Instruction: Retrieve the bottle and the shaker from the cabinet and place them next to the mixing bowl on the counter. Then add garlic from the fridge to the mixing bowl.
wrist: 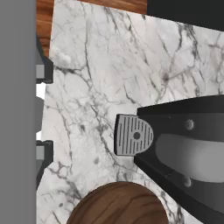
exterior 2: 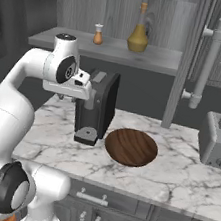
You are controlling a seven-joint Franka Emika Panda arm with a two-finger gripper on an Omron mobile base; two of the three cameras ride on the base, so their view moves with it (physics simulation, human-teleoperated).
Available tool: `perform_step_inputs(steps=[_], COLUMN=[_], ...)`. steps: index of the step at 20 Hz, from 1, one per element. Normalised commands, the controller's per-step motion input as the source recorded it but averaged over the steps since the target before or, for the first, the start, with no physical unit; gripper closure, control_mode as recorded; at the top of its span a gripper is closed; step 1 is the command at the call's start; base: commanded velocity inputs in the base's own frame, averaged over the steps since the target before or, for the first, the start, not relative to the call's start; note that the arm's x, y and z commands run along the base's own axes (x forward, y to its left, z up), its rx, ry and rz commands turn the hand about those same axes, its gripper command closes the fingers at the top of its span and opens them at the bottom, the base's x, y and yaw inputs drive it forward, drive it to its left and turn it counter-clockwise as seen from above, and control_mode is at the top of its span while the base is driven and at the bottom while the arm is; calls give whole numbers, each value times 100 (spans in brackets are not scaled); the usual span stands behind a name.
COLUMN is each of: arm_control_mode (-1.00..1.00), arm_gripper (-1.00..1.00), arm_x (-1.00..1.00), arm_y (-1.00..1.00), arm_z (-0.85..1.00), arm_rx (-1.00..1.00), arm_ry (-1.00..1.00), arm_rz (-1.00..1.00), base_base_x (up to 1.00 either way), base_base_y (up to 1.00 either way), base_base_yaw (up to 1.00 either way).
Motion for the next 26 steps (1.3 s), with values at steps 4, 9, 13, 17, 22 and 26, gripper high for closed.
perform_step_inputs(steps=[4,9,13,17,22,26], arm_control_mode=[-100,-100,-100,-100,-100,-100], arm_gripper=[-100,-100,-100,-100,-100,-100], arm_x=[-3,5,-4,-4,0,2], arm_y=[1,-7,-46,-36,-45,-38], arm_z=[0,0,14,77,97,54], arm_rx=[0,0,0,0,0,1], arm_ry=[0,3,-7,-18,-34,-47], arm_rz=[0,0,0,0,0,0], base_base_x=[0,0,0,0,0,0], base_base_y=[0,0,0,0,0,0], base_base_yaw=[0,0,0,0,0,0])
